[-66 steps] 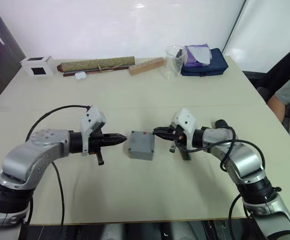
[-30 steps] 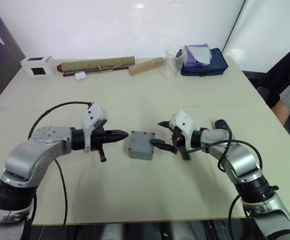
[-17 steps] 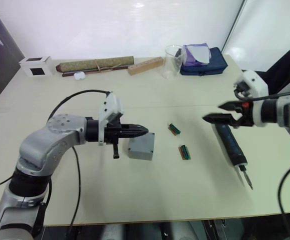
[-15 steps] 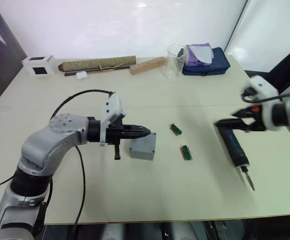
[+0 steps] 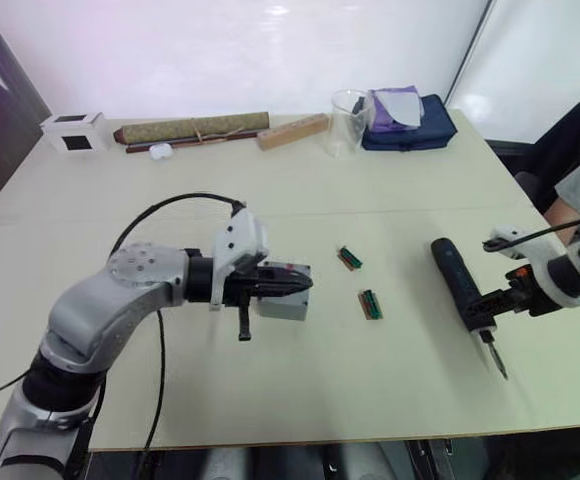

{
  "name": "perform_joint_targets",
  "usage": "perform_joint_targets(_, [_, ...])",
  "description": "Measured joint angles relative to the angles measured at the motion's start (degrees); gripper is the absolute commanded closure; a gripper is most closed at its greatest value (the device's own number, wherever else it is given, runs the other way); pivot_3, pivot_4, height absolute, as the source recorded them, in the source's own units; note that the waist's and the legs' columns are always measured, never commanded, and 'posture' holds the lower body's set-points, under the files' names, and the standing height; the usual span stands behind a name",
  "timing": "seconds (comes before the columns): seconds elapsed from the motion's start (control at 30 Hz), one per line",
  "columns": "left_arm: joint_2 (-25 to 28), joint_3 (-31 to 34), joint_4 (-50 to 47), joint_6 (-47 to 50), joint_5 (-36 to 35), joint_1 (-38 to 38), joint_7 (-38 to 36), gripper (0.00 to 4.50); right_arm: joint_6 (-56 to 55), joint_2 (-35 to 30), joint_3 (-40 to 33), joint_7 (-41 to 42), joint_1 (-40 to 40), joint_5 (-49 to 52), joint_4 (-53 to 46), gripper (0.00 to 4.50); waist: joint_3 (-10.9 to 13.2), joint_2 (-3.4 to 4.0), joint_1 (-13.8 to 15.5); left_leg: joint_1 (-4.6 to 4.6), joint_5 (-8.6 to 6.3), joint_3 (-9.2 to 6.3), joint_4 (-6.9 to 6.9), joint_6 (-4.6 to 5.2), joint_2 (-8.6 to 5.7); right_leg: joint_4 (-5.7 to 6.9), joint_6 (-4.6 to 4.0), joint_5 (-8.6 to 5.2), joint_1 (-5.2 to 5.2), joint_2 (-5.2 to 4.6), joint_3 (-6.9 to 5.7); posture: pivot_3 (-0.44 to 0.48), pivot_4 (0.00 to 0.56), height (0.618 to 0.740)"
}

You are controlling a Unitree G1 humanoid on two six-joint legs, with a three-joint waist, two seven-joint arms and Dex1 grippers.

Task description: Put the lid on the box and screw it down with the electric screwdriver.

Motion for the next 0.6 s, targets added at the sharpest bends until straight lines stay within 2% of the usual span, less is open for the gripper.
perform_joint_targets(0.2, [3.4, 3.2, -2.0, 1.9, -1.8, 1.6, 1.8, 4.5, -4.1, 4.3, 5.5, 3.4, -3.4, -6.0, 6.8, 0.06, 0.0, -0.09, -0.1, 0.02, 0.0, -0.02, 0.01, 0.0, 0.0, 0.0, 0.0, 0.0, 0.05, 0.01, -0.01, 0.0, 0.15, 0.74])
perform_joint_targets(0.3, [4.1, 4.1, -2.5, 2.7, -2.4, 1.9, 2.1, 4.5, -5.0, 5.1, 6.7, 4.9, -4.2, -7.6, 8.6, 0.52, -0.1, -0.24, -0.1, 0.04, 0.0, -0.05, 0.04, 0.0, 0.0, 0.0, 0.0, 0.0, 0.1, 0.01, -0.03, 0.0, 0.15, 0.74])
perform_joint_targets(0.33, [4.6, 4.7, -2.8, 2.8, -3.0, 2.3, 2.0, 4.5, -5.2, 5.4, 7.1, 5.2, -4.6, -8.1, 9.2, 0.81, -0.1, -0.29, -0.1, 0.04, 0.0, -0.05, 0.08, 0.0, 0.0, 0.0, -0.01, 0.01, 0.13, 0.01, -0.04, 0.0, 0.15, 0.74])
perform_joint_targets(0.37, [7.8, 6.2, -4.9, 3.7, -5.2, 4.8, 0.4, 4.5, -5.3, 6.5, 7.5, 5.6, -4.9, -9.3, 10.0, 0.95, -0.1, -0.45, -0.4, 0.07, 0.0, -0.05, 0.08, -0.01, 0.04, 0.0, -0.01, 0.0, 0.14, 0.04, -0.03, 0.0, 0.15, 0.74])
perform_joint_targets(0.5, [9.3, 6.9, -6.6, 4.1, -8.7, 6.3, -2.9, 4.5, -5.5, 6.7, 7.5, 6.0, -3.7, -11.1, 9.8, 2.32, -0.3, -0.72, 0.1, 0.07, 0.0, -0.12, 0.07, -0.01, 0.06, 0.0, -0.03, 0.0, 0.18, 0.07, -0.1, 0.0, 0.15, 0.74])
perform_joint_targets(0.6, [9.3, 6.6, -6.3, 3.5, -8.9, 6.3, -3.7, 4.5, -5.7, 7.0, 7.2, 6.2, -3.2, -11.9, 9.5, 2.37, -0.4, -0.89, 0.1, 0.1, 0.0, -0.13, 0.07, -0.01, 0.06, -0.02, -0.04, -0.01, 0.23, 0.07, -0.11, 0.0, 0.15, 0.74])
